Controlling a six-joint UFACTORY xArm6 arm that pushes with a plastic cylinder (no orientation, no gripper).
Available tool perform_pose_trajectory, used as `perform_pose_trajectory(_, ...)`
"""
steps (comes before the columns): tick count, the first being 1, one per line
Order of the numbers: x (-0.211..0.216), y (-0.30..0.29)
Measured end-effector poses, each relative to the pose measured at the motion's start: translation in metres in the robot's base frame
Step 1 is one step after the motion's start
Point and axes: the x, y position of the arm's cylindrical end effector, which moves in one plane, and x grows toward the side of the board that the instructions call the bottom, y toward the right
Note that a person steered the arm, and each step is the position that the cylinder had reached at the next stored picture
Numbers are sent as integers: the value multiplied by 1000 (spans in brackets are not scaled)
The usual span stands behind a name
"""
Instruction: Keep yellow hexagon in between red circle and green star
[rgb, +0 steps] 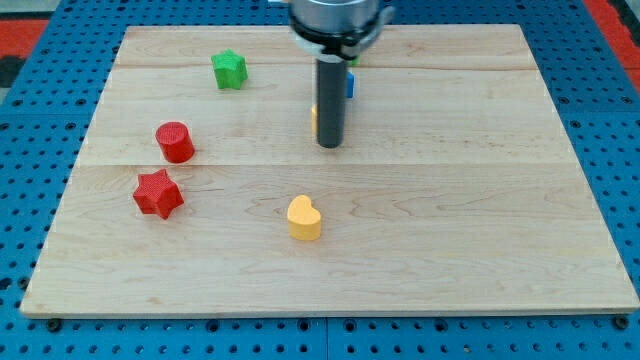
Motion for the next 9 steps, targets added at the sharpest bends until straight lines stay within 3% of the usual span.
perform_pose_trajectory(3,5,6)
perform_pose_trajectory(4,11,54)
perform_pose_trajectory(6,-26,42)
perform_pose_trajectory(7,-36,23)
perform_pose_trajectory(8,-6,-23)
perform_pose_trajectory(9,-1,-59)
